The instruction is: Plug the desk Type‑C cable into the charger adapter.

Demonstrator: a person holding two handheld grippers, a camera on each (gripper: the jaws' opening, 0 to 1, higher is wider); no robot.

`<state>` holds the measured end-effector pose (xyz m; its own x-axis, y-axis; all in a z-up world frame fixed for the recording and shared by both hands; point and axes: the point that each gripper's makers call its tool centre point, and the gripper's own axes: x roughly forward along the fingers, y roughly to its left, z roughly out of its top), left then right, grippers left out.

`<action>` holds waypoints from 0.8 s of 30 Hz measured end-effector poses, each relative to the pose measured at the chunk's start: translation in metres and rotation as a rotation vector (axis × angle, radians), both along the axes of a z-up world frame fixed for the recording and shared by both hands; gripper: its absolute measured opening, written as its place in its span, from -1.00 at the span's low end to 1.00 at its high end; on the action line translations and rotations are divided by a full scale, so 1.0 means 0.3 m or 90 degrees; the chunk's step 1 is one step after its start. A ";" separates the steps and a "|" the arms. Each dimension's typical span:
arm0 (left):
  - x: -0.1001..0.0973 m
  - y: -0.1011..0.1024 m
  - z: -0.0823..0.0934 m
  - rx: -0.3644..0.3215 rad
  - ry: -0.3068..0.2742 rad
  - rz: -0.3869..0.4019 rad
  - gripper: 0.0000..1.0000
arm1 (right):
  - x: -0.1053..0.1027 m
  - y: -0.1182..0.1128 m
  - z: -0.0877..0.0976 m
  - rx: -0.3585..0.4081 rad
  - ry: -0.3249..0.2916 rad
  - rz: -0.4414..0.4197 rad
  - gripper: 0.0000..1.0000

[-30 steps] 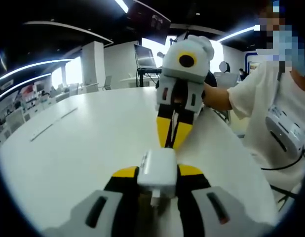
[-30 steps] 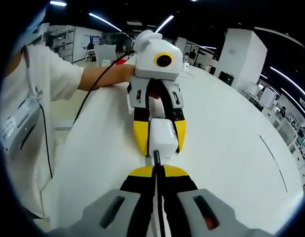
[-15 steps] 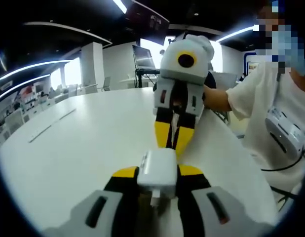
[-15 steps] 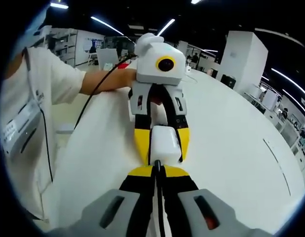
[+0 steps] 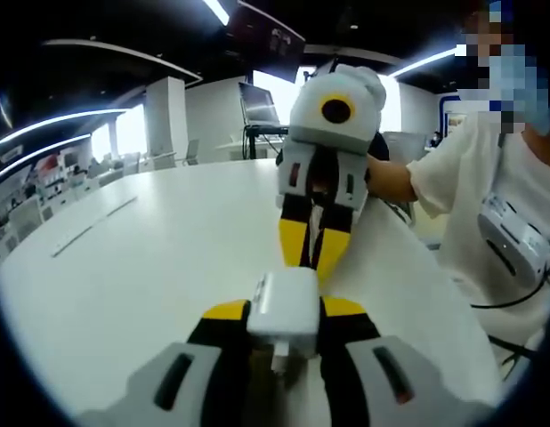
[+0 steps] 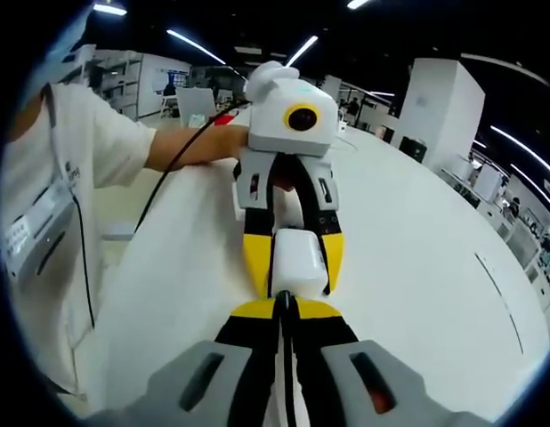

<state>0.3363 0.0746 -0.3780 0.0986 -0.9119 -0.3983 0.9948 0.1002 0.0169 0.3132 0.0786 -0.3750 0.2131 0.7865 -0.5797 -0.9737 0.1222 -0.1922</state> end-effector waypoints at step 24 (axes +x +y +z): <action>-0.001 -0.002 0.007 -0.009 -0.006 -0.007 -0.43 | 0.004 -0.001 0.007 0.011 -0.023 -0.009 -0.75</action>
